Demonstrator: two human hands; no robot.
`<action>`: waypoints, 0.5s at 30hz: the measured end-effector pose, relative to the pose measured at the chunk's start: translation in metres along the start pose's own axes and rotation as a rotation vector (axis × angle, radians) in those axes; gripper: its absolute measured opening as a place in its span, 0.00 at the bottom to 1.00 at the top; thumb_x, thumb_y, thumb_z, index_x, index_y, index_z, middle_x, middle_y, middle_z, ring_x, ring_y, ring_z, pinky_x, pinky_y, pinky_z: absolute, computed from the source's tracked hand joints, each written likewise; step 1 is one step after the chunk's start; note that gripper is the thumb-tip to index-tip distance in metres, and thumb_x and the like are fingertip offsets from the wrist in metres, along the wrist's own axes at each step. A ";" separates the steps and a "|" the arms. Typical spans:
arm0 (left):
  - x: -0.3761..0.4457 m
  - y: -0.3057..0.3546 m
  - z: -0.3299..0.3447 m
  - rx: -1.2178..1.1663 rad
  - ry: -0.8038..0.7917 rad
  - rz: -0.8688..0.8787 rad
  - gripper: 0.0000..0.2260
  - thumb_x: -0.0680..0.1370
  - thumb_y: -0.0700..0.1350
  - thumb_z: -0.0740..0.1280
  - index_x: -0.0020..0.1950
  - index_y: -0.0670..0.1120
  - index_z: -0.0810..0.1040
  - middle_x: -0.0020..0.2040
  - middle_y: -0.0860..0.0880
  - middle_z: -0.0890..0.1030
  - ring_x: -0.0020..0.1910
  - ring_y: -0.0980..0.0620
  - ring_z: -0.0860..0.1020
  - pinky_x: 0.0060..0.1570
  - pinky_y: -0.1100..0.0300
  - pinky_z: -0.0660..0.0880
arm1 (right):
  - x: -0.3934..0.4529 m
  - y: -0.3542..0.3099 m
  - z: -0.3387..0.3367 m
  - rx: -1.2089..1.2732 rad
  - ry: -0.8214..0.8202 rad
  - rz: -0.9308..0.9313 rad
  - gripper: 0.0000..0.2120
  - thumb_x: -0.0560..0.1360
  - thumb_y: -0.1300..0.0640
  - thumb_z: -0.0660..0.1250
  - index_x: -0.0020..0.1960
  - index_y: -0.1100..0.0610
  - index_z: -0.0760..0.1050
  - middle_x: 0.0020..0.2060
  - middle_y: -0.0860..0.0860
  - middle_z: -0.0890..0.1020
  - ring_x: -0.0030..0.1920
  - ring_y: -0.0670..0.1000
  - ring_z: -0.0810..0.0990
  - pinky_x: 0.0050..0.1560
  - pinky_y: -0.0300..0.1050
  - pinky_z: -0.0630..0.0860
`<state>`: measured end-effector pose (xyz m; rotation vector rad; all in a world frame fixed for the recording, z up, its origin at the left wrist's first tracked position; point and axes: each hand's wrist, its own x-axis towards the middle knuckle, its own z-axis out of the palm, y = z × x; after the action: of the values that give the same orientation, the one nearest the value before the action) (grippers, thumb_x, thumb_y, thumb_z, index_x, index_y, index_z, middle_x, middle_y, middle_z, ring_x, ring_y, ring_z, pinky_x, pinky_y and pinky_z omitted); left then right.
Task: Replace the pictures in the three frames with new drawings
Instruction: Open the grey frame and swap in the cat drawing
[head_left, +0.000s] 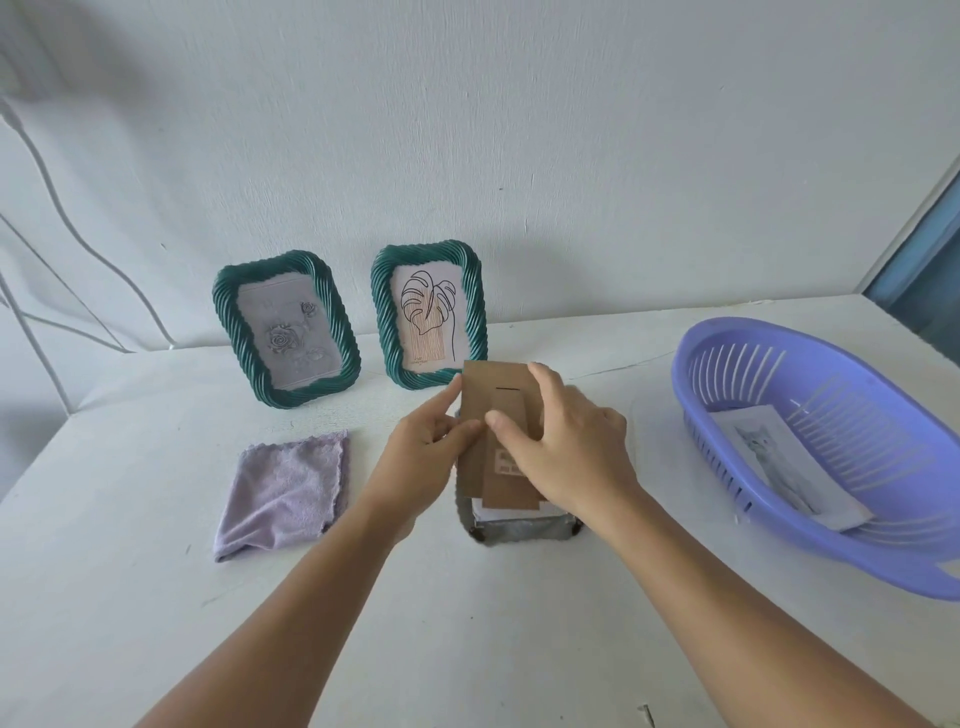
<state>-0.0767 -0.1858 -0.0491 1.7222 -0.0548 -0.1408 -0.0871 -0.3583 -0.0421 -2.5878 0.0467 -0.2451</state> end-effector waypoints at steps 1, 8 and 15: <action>0.000 0.001 -0.004 -0.027 0.016 -0.009 0.26 0.82 0.41 0.67 0.78 0.55 0.67 0.43 0.52 0.86 0.47 0.59 0.84 0.56 0.63 0.78 | 0.004 0.002 0.000 0.024 -0.009 0.019 0.33 0.78 0.31 0.55 0.78 0.44 0.56 0.60 0.50 0.76 0.64 0.54 0.74 0.70 0.59 0.63; -0.003 -0.001 -0.046 -0.011 0.097 -0.042 0.26 0.82 0.40 0.67 0.78 0.52 0.67 0.35 0.54 0.82 0.35 0.64 0.79 0.40 0.71 0.75 | 0.020 0.000 0.015 0.464 -0.354 -0.043 0.33 0.83 0.45 0.62 0.82 0.39 0.48 0.47 0.43 0.78 0.48 0.45 0.78 0.57 0.46 0.74; -0.013 -0.015 -0.085 0.414 0.100 -0.076 0.25 0.81 0.47 0.69 0.75 0.63 0.68 0.43 0.45 0.83 0.25 0.55 0.74 0.24 0.59 0.68 | 0.020 -0.022 0.043 0.364 -0.416 -0.083 0.39 0.78 0.43 0.68 0.81 0.39 0.49 0.44 0.42 0.77 0.49 0.45 0.78 0.64 0.52 0.72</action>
<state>-0.0798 -0.0984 -0.0498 2.1438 0.0598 -0.1041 -0.0595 -0.3195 -0.0633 -2.2289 -0.2348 0.2381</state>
